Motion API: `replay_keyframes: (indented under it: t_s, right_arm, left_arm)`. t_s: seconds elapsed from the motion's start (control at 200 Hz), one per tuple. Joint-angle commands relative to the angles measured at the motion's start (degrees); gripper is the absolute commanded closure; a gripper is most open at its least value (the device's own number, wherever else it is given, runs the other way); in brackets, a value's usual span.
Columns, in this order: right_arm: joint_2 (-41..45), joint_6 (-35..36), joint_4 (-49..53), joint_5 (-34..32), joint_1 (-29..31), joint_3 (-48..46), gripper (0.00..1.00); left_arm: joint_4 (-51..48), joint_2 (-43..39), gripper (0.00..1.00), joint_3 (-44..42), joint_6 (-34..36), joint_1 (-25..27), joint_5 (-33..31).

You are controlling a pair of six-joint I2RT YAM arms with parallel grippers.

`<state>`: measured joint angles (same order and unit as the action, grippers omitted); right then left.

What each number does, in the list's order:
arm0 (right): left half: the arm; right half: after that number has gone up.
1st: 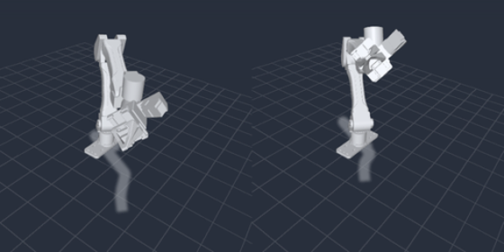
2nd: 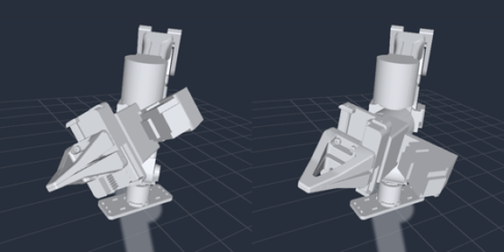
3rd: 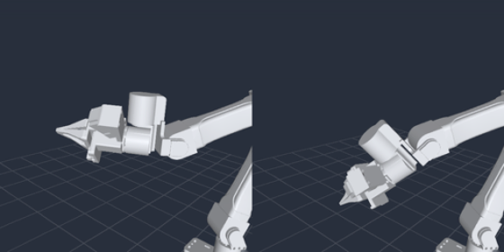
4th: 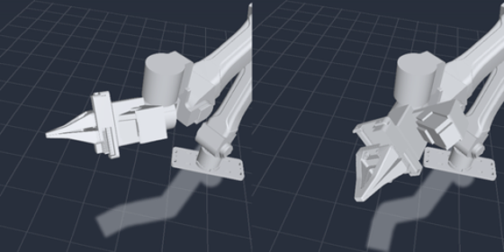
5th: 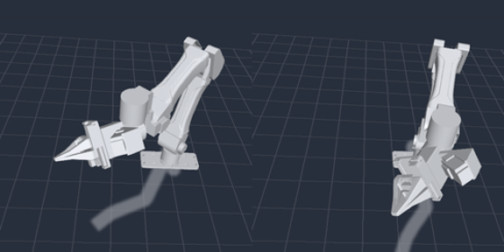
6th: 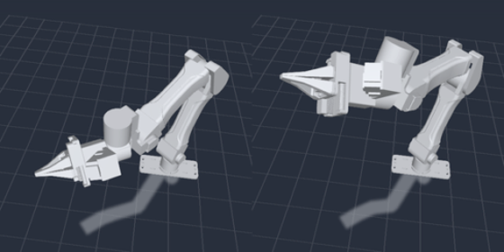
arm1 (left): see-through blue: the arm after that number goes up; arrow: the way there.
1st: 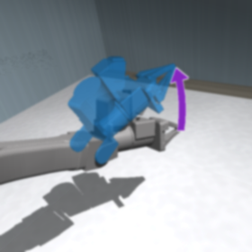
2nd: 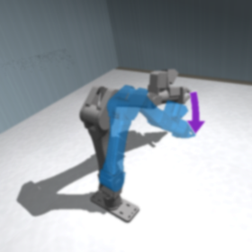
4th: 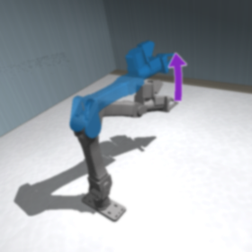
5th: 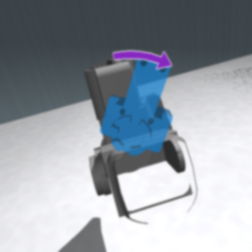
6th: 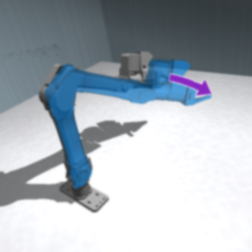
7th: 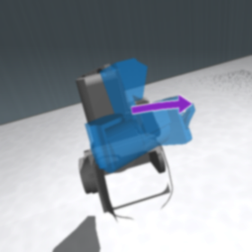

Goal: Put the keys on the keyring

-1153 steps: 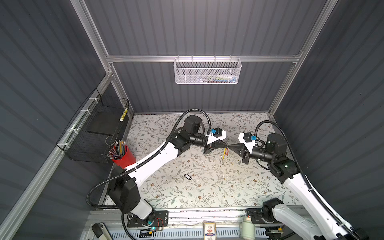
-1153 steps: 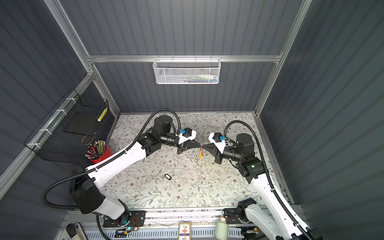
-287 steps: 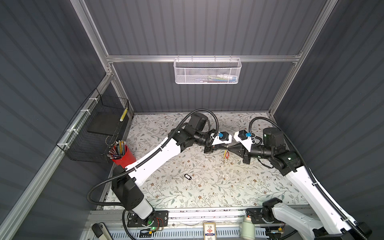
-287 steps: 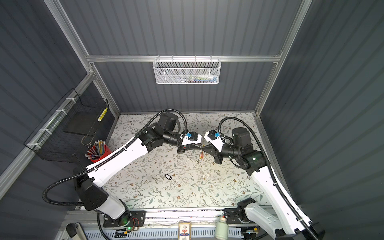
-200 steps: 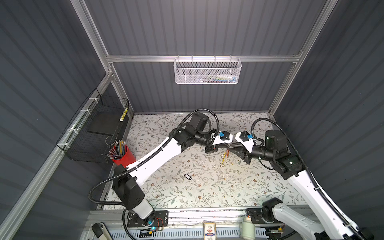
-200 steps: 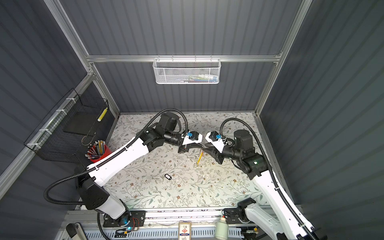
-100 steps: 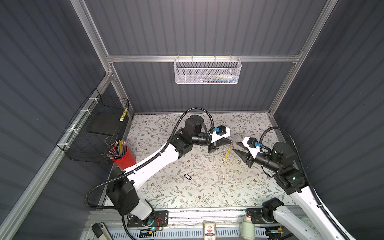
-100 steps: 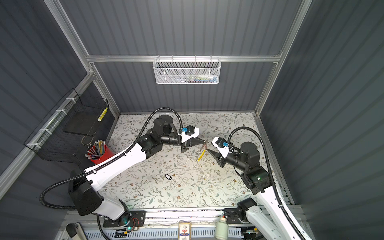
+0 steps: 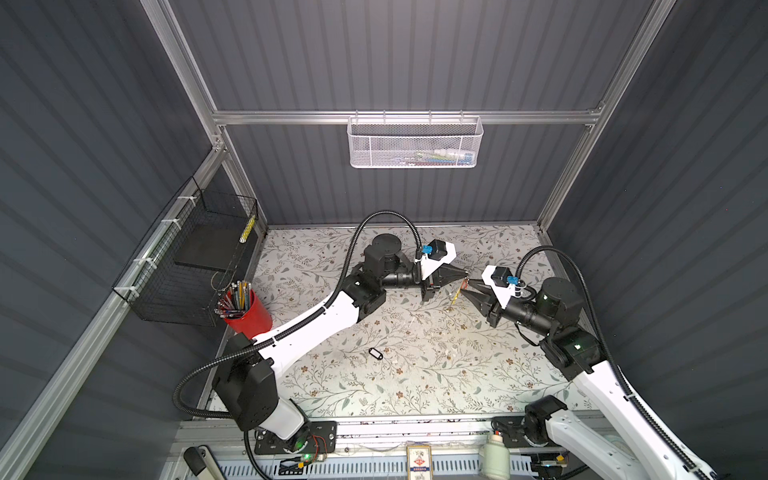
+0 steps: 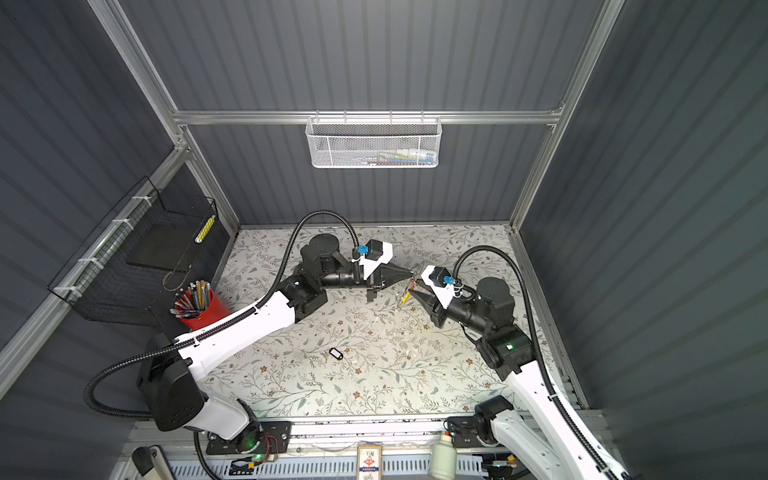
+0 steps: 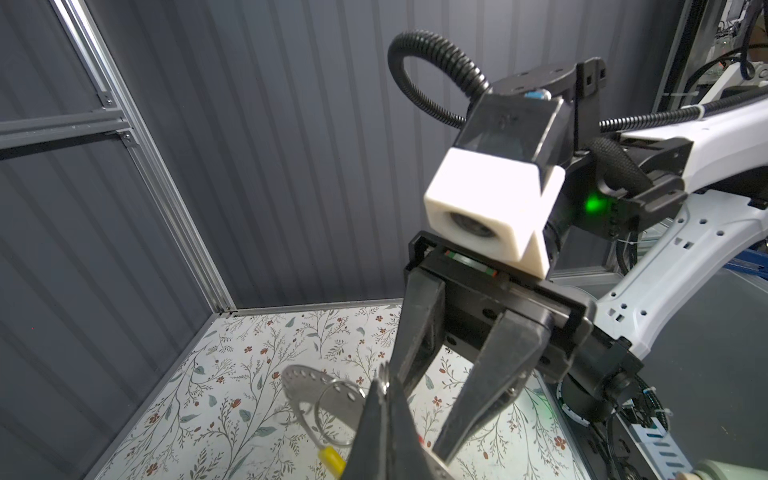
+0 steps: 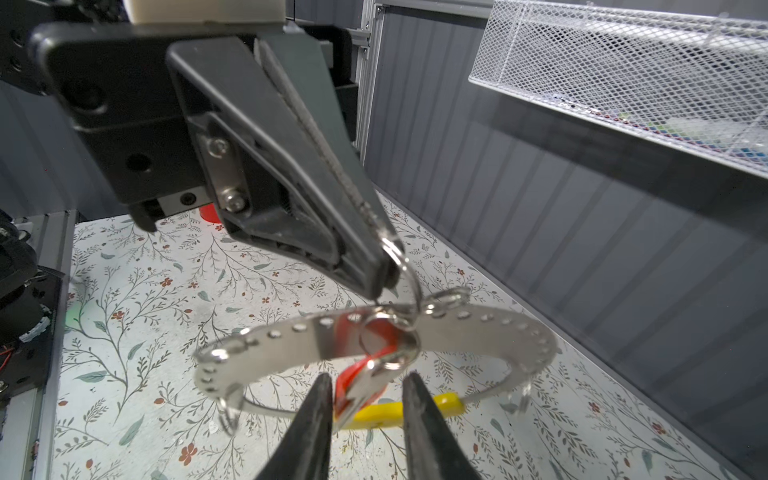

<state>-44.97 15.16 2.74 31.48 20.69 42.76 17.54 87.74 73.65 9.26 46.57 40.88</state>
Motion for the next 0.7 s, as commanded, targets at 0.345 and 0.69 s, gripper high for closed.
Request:
replay_keyframes:
  t_s: [0.345,0.69]
  right_arm:
    - [0.1,-2.5,-6.3,0.1,0.5,1.3,0.75]
    - [-0.5,-0.4,-5.7,-0.8,1.5,1.9,0.9]
  left_arm:
    - [12.6,-0.4,1.0,-2.6,-9.8,-0.1,-1.8]
    - [18.6,0.3,1.0,-4.4,-14.4,0.0,-1.9]
